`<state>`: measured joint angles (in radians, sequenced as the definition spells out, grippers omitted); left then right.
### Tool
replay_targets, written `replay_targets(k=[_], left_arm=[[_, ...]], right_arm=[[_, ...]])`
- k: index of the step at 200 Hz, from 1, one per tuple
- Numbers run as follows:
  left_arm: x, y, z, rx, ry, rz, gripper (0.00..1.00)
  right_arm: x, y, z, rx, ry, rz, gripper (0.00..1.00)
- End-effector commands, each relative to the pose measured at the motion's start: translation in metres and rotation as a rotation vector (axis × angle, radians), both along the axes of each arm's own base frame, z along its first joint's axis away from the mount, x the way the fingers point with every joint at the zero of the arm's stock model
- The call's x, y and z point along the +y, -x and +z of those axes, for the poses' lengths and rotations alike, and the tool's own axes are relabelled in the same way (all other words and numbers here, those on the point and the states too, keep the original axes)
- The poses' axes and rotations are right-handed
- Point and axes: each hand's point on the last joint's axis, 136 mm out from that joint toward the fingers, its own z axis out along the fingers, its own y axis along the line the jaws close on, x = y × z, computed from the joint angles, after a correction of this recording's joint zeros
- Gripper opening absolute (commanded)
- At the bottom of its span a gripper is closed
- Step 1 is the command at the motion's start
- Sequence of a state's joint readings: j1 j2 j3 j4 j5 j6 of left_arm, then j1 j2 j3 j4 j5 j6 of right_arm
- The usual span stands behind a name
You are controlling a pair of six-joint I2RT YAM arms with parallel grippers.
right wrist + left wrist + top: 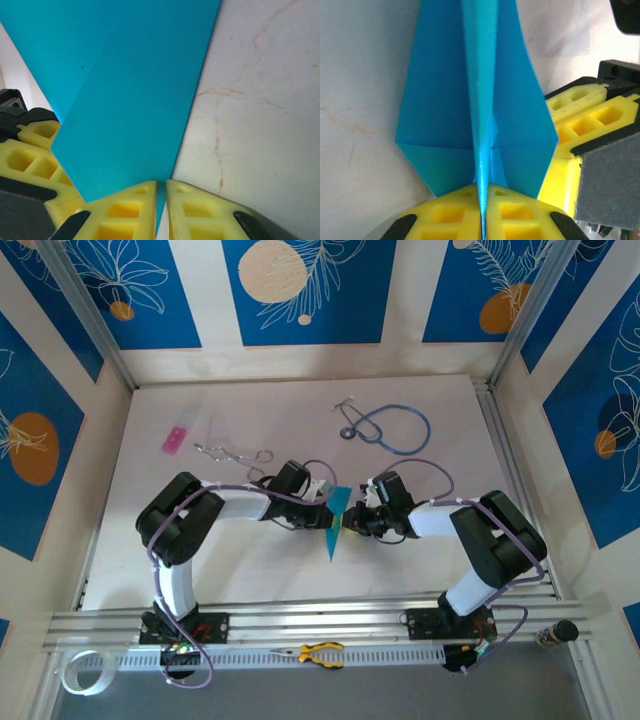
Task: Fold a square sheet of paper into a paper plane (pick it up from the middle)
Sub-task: Turn over a paper plane at the center of the table.
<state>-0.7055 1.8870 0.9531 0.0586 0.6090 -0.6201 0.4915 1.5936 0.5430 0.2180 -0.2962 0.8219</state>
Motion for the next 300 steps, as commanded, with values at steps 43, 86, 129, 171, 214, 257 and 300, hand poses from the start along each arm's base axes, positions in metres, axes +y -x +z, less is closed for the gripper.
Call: replay_targets(k=[43,86,129,171,214,257,300], left_arm=[[0.034,-0.021,0.029,-0.118,-0.235,0.13,0.03],[0.073,-0.035,0.041,-0.177,-0.489,0.189,0.05],[0.087,-0.036,0.036,-0.173,-0.626,0.171,0.05],[0.085,-0.034,0.024,-0.143,-0.64,0.162,0.07],[0.083,-0.032,0.013,-0.111,-0.651,0.156,0.07],[0.081,-0.03,0.009,-0.098,-0.648,0.147,0.09],[0.081,-0.029,0.006,-0.095,-0.66,0.142,0.13]], right_arm=[[-0.014,-0.003,0.023,-0.05,0.007,-0.051,0.16],[-0.03,-0.004,0.031,-0.075,0.022,-0.097,0.17],[-0.028,-0.003,0.031,-0.07,0.012,-0.094,0.17],[-0.023,-0.004,0.033,-0.067,0.0,-0.083,0.17],[-0.012,-0.005,0.044,-0.09,-0.037,-0.048,0.18],[-0.011,-0.005,0.045,-0.092,-0.033,-0.044,0.18],[-0.012,-0.003,0.043,-0.087,-0.029,-0.043,0.18]])
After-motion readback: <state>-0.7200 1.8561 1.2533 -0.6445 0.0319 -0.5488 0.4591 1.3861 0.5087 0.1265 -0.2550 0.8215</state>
